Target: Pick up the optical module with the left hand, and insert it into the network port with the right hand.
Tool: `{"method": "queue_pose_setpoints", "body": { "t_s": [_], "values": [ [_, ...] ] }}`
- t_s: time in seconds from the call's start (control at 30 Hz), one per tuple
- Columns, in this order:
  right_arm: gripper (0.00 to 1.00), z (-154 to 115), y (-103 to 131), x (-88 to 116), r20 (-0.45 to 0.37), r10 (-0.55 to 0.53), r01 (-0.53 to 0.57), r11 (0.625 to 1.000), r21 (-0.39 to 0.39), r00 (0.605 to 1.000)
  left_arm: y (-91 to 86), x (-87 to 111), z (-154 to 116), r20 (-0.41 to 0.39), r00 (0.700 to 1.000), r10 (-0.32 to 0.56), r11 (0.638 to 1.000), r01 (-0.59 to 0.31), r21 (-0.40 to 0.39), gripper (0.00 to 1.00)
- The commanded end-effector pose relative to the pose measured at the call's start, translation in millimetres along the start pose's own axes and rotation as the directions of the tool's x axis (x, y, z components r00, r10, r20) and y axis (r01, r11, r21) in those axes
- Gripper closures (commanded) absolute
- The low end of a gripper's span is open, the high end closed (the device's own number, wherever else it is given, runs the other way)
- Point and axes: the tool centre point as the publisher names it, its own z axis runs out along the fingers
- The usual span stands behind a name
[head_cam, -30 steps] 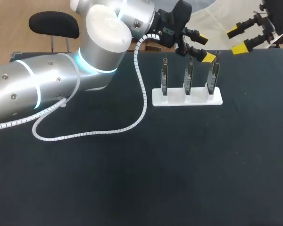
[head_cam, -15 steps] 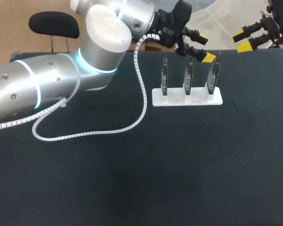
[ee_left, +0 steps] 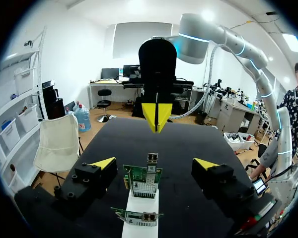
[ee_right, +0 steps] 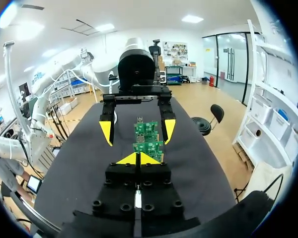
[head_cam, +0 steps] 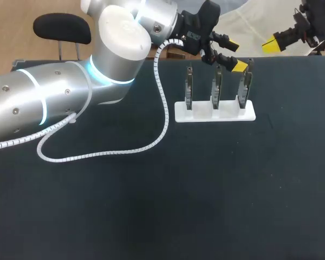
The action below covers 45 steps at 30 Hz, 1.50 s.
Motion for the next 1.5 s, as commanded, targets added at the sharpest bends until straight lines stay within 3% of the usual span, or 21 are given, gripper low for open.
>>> {"method": "queue_pose_setpoints", "body": {
  "t_s": [0.03, 1.5],
  "values": [
    [1.00, 10, -1, -6, -0.001, -0.003, 0.003, 1.000, -0.008, 1.000, 2.4, -0.5, 1, -0.002, 1.000, 0.002, 1.000, -0.002, 0.005, 0.00],
    [1.00, 35, -1, 6, -0.052, 0.005, -0.008, 0.998, -0.059, 0.999, 2.4, -0.5, 1, -0.002, 1.000, 0.002, 1.000, -0.002, 0.005, 0.00]
  ]
}}
